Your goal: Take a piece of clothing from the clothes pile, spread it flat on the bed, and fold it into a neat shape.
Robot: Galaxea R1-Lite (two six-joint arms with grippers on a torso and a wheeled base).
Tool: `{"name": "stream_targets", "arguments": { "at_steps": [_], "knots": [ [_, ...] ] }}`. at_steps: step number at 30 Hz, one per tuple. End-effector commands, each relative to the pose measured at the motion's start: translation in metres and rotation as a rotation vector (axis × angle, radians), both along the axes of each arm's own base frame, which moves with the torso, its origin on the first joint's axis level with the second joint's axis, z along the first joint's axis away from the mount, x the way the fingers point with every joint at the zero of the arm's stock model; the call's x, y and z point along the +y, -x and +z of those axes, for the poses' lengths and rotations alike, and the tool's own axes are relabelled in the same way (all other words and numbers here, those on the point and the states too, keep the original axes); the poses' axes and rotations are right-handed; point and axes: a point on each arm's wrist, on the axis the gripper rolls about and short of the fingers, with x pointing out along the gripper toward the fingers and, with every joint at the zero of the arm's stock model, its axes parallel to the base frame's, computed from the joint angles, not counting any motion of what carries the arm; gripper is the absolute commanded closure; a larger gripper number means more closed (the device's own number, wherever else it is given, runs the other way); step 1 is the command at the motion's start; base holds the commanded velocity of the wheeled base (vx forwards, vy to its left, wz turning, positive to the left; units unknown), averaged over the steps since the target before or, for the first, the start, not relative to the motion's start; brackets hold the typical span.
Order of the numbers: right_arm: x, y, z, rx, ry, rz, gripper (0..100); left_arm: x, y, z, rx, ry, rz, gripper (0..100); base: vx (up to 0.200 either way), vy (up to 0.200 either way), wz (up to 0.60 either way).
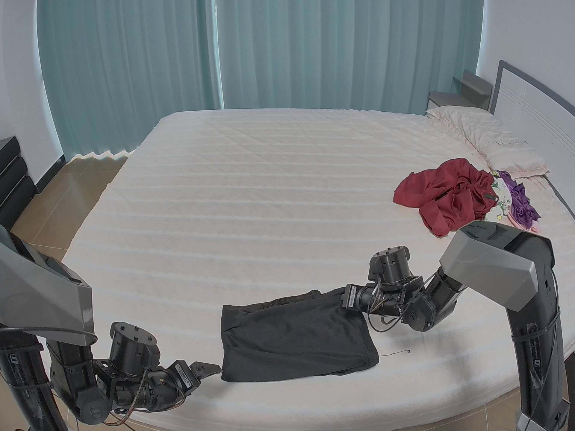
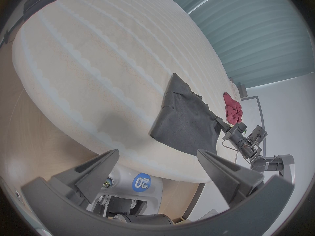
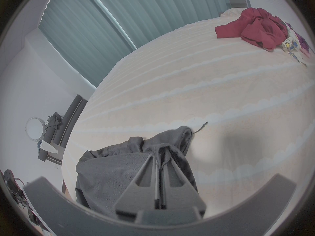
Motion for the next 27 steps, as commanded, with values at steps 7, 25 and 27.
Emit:
{"name": "stream_targets", "arguments": {
  "at_steps": [7,25,27],
  "knots": [
    [-0.006,-0.005,0.004,-0.011,-0.034,-0.077,100,0.001,0.002,-0.001,0.007,-0.003,0.0,0,0.0,0.0,0.0],
    [-0.011,-0.007,0.008,-0.018,-0.046,-0.093,100,0.001,0.001,-0.001,0.006,-0.003,0.0,0,0.0,0.0,0.0],
    [-0.009,-0.006,0.007,-0.015,-0.045,-0.09,100,0.001,0.001,0.0,0.006,0.0,0.002,0,0.0,0.0,0.0]
  ]
}}
